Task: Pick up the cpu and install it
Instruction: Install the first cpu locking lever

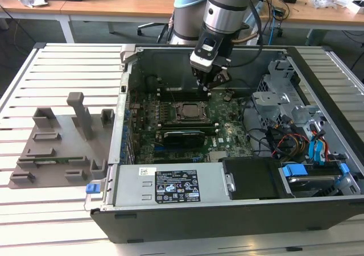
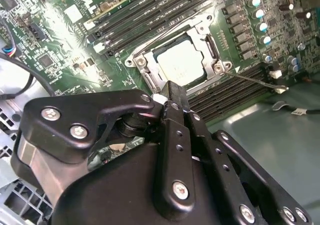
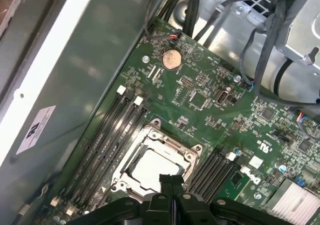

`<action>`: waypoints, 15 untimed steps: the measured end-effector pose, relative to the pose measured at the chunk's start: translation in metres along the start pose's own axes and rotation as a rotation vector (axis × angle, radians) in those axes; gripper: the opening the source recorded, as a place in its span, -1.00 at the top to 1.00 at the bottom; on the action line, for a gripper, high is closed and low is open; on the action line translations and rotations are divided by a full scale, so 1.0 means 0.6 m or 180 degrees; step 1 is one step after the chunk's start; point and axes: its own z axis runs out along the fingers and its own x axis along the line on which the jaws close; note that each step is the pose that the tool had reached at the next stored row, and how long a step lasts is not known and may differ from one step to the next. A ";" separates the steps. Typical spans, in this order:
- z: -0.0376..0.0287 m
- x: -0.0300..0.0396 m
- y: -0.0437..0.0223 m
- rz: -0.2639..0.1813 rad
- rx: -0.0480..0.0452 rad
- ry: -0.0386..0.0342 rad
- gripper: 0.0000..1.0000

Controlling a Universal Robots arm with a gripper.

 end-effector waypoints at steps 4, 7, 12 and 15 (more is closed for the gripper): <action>0.000 0.000 0.000 -0.0155 0.0001 -0.0019 0.79; 0.000 0.000 0.000 -0.0284 0.0001 -0.0034 0.79; 0.000 0.000 0.000 -0.0440 0.0002 -0.0053 0.79; 0.000 0.000 0.000 -0.0518 0.0003 -0.0062 0.79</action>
